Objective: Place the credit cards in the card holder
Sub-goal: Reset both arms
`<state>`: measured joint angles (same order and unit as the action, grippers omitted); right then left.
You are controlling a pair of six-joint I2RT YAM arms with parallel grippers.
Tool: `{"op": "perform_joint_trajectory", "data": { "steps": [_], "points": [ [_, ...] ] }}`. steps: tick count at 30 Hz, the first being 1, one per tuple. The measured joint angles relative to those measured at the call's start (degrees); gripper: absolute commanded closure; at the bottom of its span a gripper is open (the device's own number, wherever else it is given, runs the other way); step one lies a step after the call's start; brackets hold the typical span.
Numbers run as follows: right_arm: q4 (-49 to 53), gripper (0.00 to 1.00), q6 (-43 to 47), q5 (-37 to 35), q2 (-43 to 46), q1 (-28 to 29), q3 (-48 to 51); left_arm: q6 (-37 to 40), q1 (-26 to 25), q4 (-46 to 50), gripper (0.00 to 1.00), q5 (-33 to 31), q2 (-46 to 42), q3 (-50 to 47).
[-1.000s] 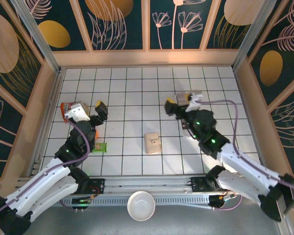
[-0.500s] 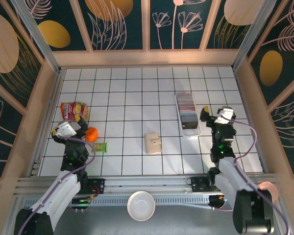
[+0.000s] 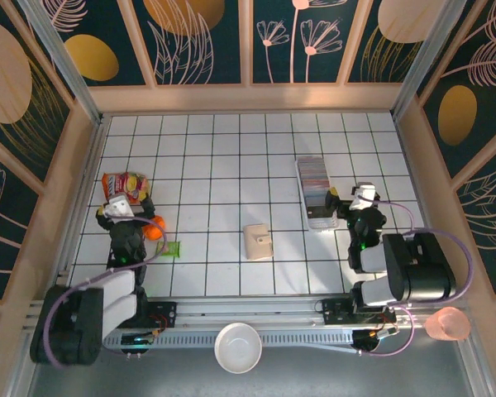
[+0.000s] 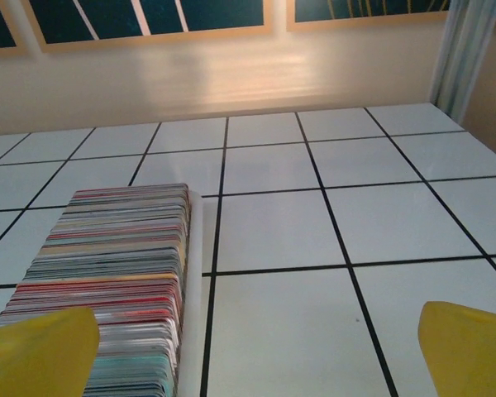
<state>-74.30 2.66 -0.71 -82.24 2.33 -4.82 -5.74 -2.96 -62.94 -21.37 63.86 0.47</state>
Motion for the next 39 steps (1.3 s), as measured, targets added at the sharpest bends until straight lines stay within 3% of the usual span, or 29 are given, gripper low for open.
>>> {"op": "perform_joint_trajectory", "data": {
  "steps": [6,15,23,39],
  "points": [
    [-7.19,0.01,0.02,0.79,-6.73,-0.46,-0.5,0.17,2.49,-10.38,0.01,8.35,10.69,1.09],
    [-4.74,0.01,-2.23,-3.41,-7.08,-1.92,-6.19,0.44,3.45,-18.78,0.01,16.2,22.69,5.16],
    [-2.78,0.01,-3.23,-4.24,-7.08,-2.25,-6.34,0.28,3.45,-13.31,0.01,15.34,22.97,11.98],
    [-2.08,0.01,-3.26,-4.22,-7.08,-2.27,-6.36,0.15,3.45,-11.19,0.01,14.88,22.99,12.17]
  ]
}}
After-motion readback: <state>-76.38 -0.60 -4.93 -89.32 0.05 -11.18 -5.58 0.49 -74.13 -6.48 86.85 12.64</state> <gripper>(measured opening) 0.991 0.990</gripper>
